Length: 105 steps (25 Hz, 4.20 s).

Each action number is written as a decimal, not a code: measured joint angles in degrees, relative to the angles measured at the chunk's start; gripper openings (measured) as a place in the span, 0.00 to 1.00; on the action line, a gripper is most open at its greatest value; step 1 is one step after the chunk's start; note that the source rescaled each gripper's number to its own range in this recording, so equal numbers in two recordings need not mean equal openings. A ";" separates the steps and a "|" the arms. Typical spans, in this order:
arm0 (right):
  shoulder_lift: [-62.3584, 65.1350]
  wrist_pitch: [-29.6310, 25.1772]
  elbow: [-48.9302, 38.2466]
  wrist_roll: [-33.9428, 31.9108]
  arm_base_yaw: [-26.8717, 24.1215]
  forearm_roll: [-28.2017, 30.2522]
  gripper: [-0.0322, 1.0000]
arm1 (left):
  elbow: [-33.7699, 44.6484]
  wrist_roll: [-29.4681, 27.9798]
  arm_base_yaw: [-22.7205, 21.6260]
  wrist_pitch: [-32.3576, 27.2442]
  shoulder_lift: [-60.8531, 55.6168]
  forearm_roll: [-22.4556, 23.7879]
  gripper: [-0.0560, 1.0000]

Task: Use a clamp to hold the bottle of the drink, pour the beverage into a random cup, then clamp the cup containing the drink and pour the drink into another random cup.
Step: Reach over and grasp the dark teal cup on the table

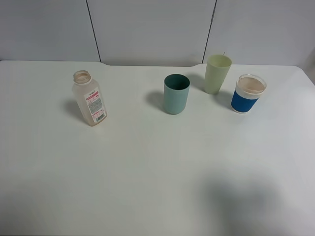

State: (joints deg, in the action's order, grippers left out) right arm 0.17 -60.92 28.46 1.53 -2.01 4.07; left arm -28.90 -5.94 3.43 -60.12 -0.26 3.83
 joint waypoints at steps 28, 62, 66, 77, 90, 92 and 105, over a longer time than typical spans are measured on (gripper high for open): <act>0.00 0.00 0.00 0.00 0.00 0.00 0.88 | 0.00 0.00 0.00 0.00 0.00 -0.05 1.00; -45.50 35.50 10.48 1.14 7.81 -0.24 0.88 | 0.00 0.00 0.00 0.00 0.00 -0.05 1.00; -52.72 42.16 10.48 0.76 14.48 0.47 0.88 | 0.00 0.00 0.00 0.00 0.00 -0.05 1.00; -69.78 55.05 10.48 -1.53 21.63 0.61 0.88 | 0.00 0.00 0.00 0.00 0.00 -0.05 1.00; -80.12 63.30 7.30 -1.96 24.97 0.61 0.88 | 0.00 0.00 0.00 0.00 0.00 -0.05 1.00; -81.47 66.44 5.35 -1.96 24.97 0.61 0.88 | 0.00 0.00 0.00 0.00 0.00 -0.05 1.00; -94.04 82.09 1.20 -1.96 24.97 2.36 0.88 | 0.00 0.00 0.00 0.00 0.00 -0.05 1.00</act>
State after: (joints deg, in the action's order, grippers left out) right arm -93.87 21.17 29.66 -0.44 22.96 6.43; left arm -28.90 -5.94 3.43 -60.12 -0.26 3.78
